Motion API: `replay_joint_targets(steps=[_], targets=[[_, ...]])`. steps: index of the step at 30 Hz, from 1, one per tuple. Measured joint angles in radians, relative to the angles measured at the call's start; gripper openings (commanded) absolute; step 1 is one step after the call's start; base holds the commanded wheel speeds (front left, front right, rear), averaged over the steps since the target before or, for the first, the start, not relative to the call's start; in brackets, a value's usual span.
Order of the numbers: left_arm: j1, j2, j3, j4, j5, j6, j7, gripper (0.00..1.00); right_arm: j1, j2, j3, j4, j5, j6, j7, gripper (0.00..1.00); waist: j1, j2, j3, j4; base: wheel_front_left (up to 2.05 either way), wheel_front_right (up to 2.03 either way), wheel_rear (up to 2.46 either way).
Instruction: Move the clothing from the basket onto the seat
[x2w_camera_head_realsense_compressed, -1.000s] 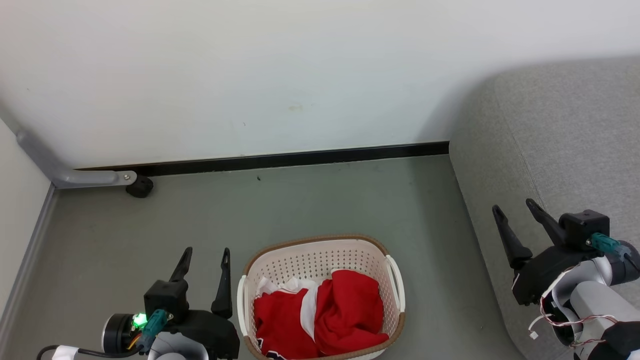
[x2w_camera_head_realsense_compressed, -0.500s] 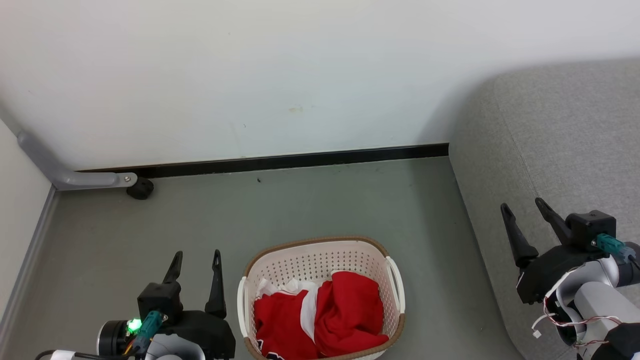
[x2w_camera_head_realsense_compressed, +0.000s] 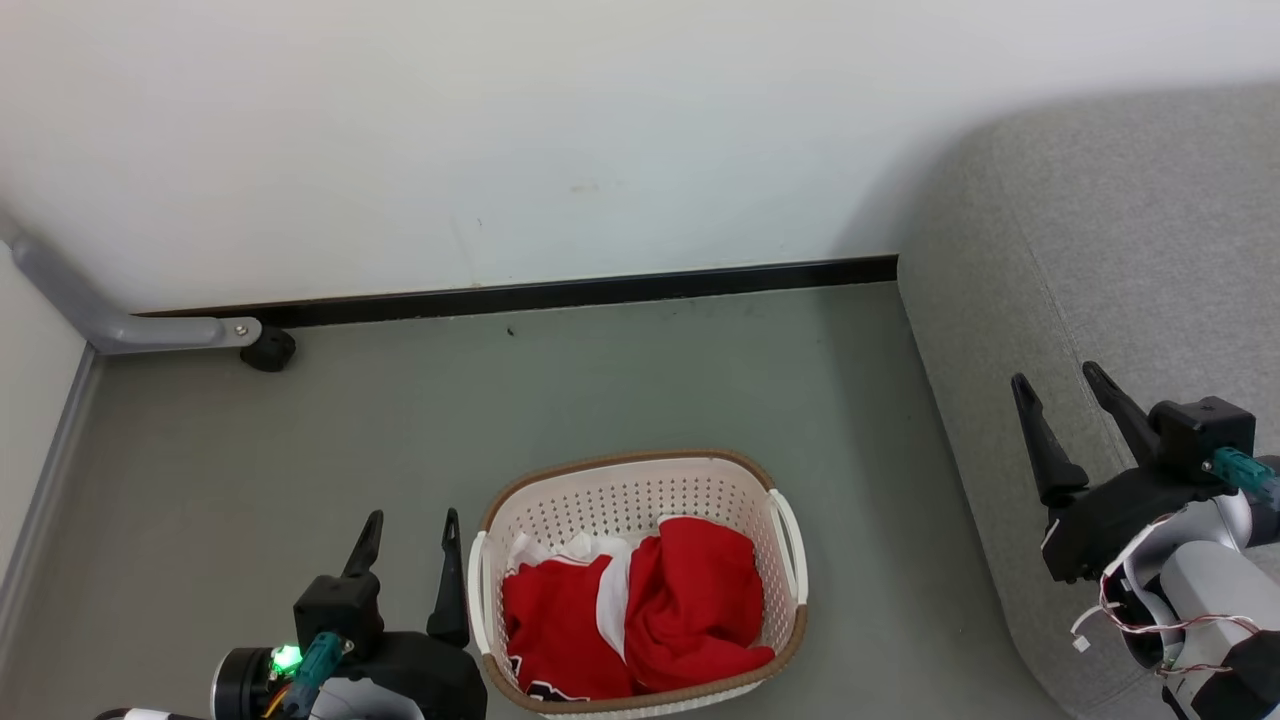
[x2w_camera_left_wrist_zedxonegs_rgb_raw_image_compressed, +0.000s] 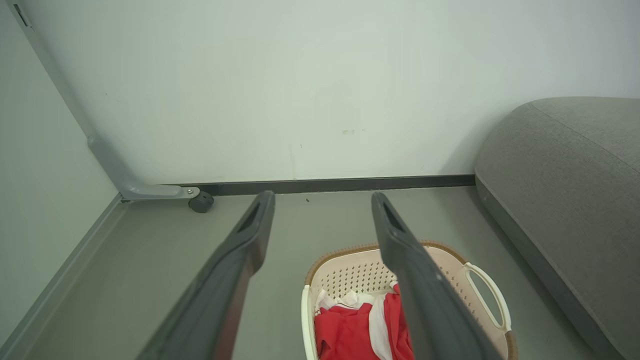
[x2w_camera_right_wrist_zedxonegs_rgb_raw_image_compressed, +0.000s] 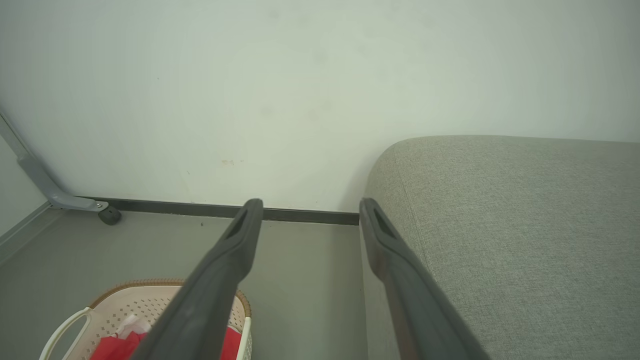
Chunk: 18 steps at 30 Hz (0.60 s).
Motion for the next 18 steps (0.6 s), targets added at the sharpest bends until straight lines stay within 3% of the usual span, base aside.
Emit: replay_joint_targets(steps=[18], targets=[[-0.044,-0.012,-0.072,-0.028,-0.004,-0.018,0.0,1.0,-0.07,-0.018,-0.06,-0.145,-0.046,0.009,-0.001,1.0,0.0001,0.0001,0.165,-0.01,0.0,0.0,0.0]])
